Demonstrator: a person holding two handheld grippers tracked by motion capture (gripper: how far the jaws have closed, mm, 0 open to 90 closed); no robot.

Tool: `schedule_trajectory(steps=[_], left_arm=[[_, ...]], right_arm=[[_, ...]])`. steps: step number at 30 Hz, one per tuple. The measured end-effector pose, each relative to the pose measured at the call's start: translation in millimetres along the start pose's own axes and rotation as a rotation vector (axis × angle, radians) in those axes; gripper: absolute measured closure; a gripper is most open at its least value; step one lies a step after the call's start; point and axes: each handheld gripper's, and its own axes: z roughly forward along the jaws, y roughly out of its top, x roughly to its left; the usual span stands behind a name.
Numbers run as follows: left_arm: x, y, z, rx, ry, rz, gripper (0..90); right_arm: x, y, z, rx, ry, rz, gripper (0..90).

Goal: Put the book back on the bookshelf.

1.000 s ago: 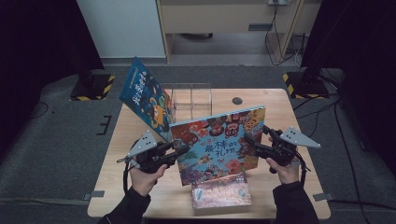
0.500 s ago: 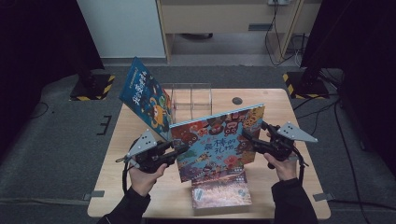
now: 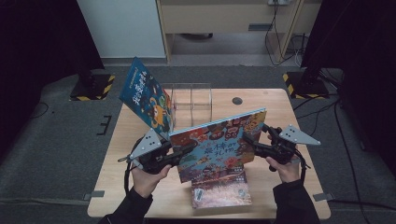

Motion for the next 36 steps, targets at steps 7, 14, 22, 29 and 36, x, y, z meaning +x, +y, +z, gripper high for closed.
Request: schedule_trajectory(steps=[7, 14, 22, 29, 36], left_arm=[[-0.6, 2.4, -3.1, 0.020, -0.017, -0.004, 68.3], [0.5, 6.3, -3.1, 0.052, -0.030, -0.010, 69.1], [3.3, 16.5, -2.6, 0.075, -0.041, 0.005, 68.6], [3.7, 30.5, -2.5, 0.081, -0.056, 0.017, 67.2], [2.7, 44.2, -2.0, 0.093, -0.062, 0.041, 66.5]], right_arm=[[1.2, 2.2, 4.4, -0.012, 0.011, 0.004, 20.6], [-3.9, 0.9, 9.3, -0.009, 0.036, 0.031, 18.6], [-0.7, 0.6, 13.7, 0.011, 0.035, 0.005, 18.5], [-0.3, 0.7, 13.5, 0.012, 0.035, 0.001, 18.5], [-0.3, 0.8, 13.3, 0.015, 0.037, 0.001, 18.5]])
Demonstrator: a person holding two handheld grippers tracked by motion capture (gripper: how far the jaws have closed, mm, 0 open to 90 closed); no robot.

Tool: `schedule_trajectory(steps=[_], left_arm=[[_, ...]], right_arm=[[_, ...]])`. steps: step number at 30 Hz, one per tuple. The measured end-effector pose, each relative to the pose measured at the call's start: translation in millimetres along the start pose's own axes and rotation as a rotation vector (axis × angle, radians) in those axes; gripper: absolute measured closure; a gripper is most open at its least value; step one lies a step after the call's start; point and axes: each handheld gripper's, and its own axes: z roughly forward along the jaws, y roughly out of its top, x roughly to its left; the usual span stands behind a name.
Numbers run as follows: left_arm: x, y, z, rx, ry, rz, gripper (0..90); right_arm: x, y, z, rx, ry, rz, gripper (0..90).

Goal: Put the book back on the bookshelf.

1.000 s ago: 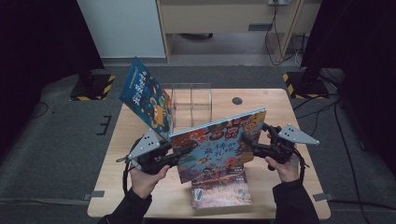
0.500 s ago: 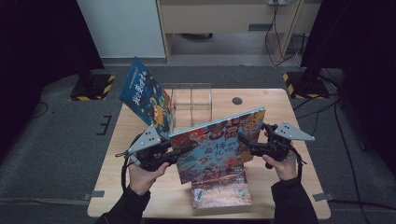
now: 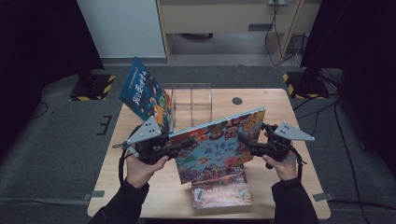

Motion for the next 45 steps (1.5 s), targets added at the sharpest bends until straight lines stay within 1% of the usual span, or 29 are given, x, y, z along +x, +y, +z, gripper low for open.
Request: schedule_trajectory(steps=[6, 12, 19, 25, 31, 37, 39, 41, 43, 45], left_arm=[[1.9, 3.7, 2.6, 0.011, -0.008, -0.001, 66.7], [-0.1, 6.9, 2.1, 0.039, 0.002, 0.006, 69.8], [-1.9, 6.5, 0.2, 0.041, 0.003, -0.003, 73.2], [-1.8, 8.1, -0.1, 0.056, 0.011, -0.011, 72.8], [0.4, 11.8, 1.0, 0.087, 0.010, -0.015, 72.6], [-0.3, 18.6, 4.7, 0.117, 0.013, 0.007, 72.7], [-0.2, 21.0, 6.6, 0.126, 0.007, 0.007, 73.0], [-0.3, 24.3, 7.6, 0.140, 0.000, 0.012, 73.6], [-1.1, 27.6, 8.5, 0.164, -0.005, 0.018, 74.0], [-1.9, 30.9, 9.2, 0.191, -0.001, 0.025, 74.2]], right_arm=[[-0.2, 0.3, 0.8, 0.003, -0.001, -0.001, 18.7], [-1.0, 0.7, 2.9, 0.002, 0.006, -0.002, 17.9], [-1.3, 1.4, 8.3, -0.001, 0.015, 0.002, 14.9], [-1.7, 1.8, 15.1, -0.001, 0.019, 0.005, 11.6], [-0.9, 1.5, 18.2, 0.007, 0.011, -0.012, 10.3], [0.1, 0.7, 18.2, 0.009, 0.007, -0.028, 10.0], [0.3, 0.7, 17.9, 0.011, 0.008, -0.032, 10.0], [0.8, 0.7, 17.3, 0.014, 0.006, -0.040, 10.0], [0.9, 1.0, 16.4, 0.016, 0.010, -0.041, 10.0], [0.8, 0.8, 16.0, 0.015, 0.012, -0.042, 10.0]])
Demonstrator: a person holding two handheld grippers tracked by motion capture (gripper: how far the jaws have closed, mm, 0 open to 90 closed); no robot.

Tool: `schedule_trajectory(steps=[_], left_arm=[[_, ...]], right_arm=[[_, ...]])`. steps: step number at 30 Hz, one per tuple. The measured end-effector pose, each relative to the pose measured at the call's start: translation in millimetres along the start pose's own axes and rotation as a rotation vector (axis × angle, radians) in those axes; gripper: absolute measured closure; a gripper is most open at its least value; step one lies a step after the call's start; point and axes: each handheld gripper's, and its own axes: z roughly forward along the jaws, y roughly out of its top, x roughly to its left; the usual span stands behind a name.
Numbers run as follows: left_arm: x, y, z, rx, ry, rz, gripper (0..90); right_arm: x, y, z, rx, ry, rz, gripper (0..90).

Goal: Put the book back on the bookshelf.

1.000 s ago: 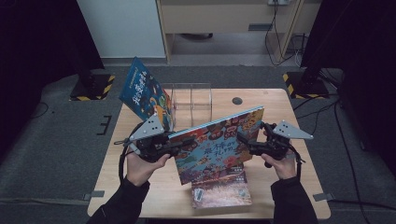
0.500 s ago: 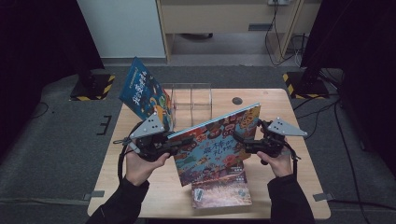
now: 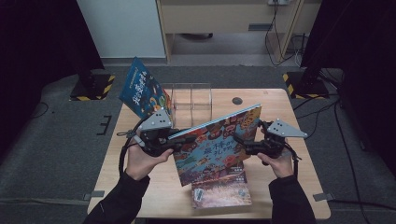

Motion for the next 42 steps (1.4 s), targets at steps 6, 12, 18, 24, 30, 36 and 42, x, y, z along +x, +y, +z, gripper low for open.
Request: schedule_trajectory(steps=[6, 12, 18, 24, 30, 36, 42], left_arm=[[0.3, 4.8, 1.0, 0.034, 0.007, 0.011, 74.1], [0.0, 11.1, 2.2, 0.077, 0.013, 0.024, 73.8], [0.1, 16.9, 5.7, 0.108, 0.019, 0.030, 73.1], [-2.0, 22.9, 12.5, 0.142, 0.027, 0.048, 72.3], [-5.5, 30.6, 19.6, 0.192, 0.037, 0.085, 71.2], [-5.3, 33.9, 27.9, 0.244, 0.026, 0.091, 70.8], [-6.3, 36.7, 36.1, 0.287, 0.026, 0.102, 70.7]], right_arm=[[0.2, -0.4, 0.4, -0.002, -0.003, -0.002, 9.9], [0.2, -0.3, 1.2, -0.002, -0.004, -0.002, 9.9], [0.9, -0.6, 1.9, -0.004, -0.009, -0.005, 9.7], [1.8, -0.8, 2.1, -0.004, -0.009, -0.011, 9.8], [2.9, -0.9, 1.8, -0.003, -0.002, -0.016, 10.5], [3.8, -1.1, 2.7, -0.004, 0.001, -0.021, 10.8], [4.3, -1.1, 3.3, -0.004, 0.004, -0.022, 11.0]])
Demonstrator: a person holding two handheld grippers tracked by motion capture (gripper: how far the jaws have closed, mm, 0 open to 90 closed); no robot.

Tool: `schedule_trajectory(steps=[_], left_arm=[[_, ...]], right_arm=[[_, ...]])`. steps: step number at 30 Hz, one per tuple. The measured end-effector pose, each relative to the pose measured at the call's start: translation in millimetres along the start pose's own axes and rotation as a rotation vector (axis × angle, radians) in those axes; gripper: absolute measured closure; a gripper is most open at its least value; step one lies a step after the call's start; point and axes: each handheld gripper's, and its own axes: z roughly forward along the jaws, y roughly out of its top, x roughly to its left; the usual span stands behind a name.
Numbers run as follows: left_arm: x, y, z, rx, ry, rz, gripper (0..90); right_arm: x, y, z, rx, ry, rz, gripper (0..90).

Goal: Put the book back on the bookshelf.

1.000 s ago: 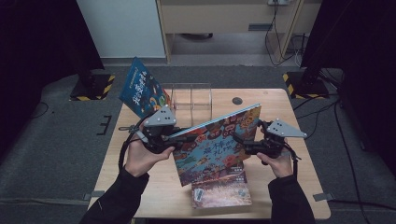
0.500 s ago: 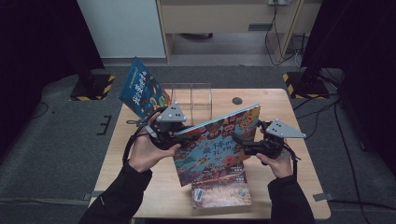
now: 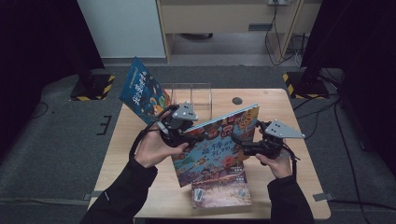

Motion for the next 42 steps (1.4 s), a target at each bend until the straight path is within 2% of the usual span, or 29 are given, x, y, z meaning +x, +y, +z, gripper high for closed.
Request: schedule_trajectory(steps=[5, 7, 11, 17, 25, 31, 35, 38, 39, 42], left_arm=[[-1.0, 4.5, 2.2, 0.030, 0.005, 0.005, 70.2], [-0.8, 6.4, 3.9, 0.068, 0.005, 0.009, 69.4], [0.2, 9.3, 5.9, 0.108, 0.000, 0.019, 69.0], [0.9, 10.3, 7.0, 0.129, -0.009, 0.013, 69.5], [2.0, 12.6, 7.2, 0.175, -0.046, 0.004, 73.8], [3.0, 12.5, 7.1, 0.176, -0.060, -0.006, 75.9], [4.7, 11.5, 6.5, 0.172, -0.064, -0.042, 76.7], [5.8, 10.4, 4.8, 0.174, -0.067, -0.086, 77.9], [6.3, 9.6, 3.9, 0.172, -0.084, -0.108, 78.9], [3.9, 8.4, 2.8, 0.167, -0.063, -0.125, 79.9]], right_arm=[[0.2, 0.1, -0.5, 0.004, 0.001, -0.002, 11.3], [0.4, 0.1, -0.6, 0.004, 0.002, -0.002, 11.4], [0.2, 0.1, -0.6, 0.005, 0.001, -0.003, 11.5], [0.3, 0.1, -0.7, 0.005, -0.001, -0.002, 11.8], [0.2, 0.1, -2.8, 0.003, 0.005, -0.002, 12.4], [-1.6, -0.2, -7.3, -0.008, 0.015, 0.016, 14.5], [-4.5, 1.1, -14.6, -0.025, 0.003, 0.024, 14.9], [-9.4, 0.4, -19.5, -0.038, -0.023, 0.039, 16.3], [-10.7, -0.4, -19.9, -0.037, -0.030, 0.043, 17.2], [-11.5, -3.0, -15.7, -0.021, -0.053, 0.056, 19.6]])
